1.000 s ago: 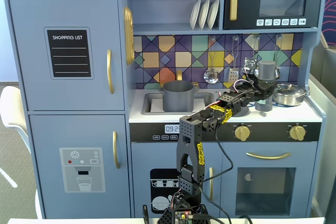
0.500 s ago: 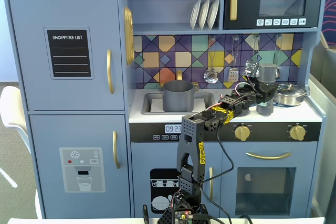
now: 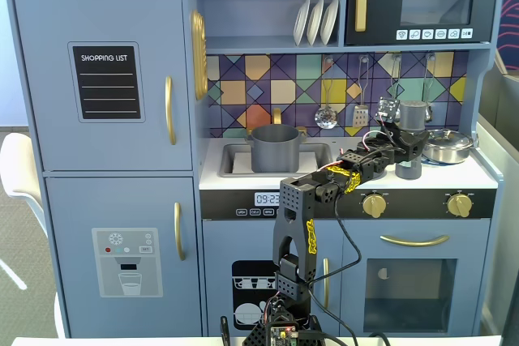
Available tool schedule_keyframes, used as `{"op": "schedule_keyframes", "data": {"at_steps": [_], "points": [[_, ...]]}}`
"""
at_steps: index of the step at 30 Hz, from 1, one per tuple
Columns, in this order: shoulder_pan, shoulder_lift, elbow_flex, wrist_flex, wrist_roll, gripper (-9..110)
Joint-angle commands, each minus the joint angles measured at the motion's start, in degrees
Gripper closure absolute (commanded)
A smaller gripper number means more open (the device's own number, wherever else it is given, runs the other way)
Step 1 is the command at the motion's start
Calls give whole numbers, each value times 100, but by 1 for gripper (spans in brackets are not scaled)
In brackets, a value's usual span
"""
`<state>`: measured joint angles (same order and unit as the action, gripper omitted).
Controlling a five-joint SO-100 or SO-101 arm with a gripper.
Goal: Put salt in the gray recipient
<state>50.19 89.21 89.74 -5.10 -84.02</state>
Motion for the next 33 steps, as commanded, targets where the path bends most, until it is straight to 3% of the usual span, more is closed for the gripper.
{"op": "schedule_keyframes", "data": {"at_steps": [1,5,8,17,20,22,24,26,27,30,33], "points": [[26,457,44,-264,123,87],[105,519,97,-316,220,63],[141,554,149,-360,193,53],[246,1459,923,-343,70,49],[343,2646,1802,369,53,52],[396,3735,2443,1477,79,59],[193,4939,2804,3278,18,72],[-360,6056,3103,4957,-387,97],[-809,6513,3190,5748,-554,101],[-2338,7717,3691,7137,-176,101],[-3472,8437,4553,7910,-413,101]]}}
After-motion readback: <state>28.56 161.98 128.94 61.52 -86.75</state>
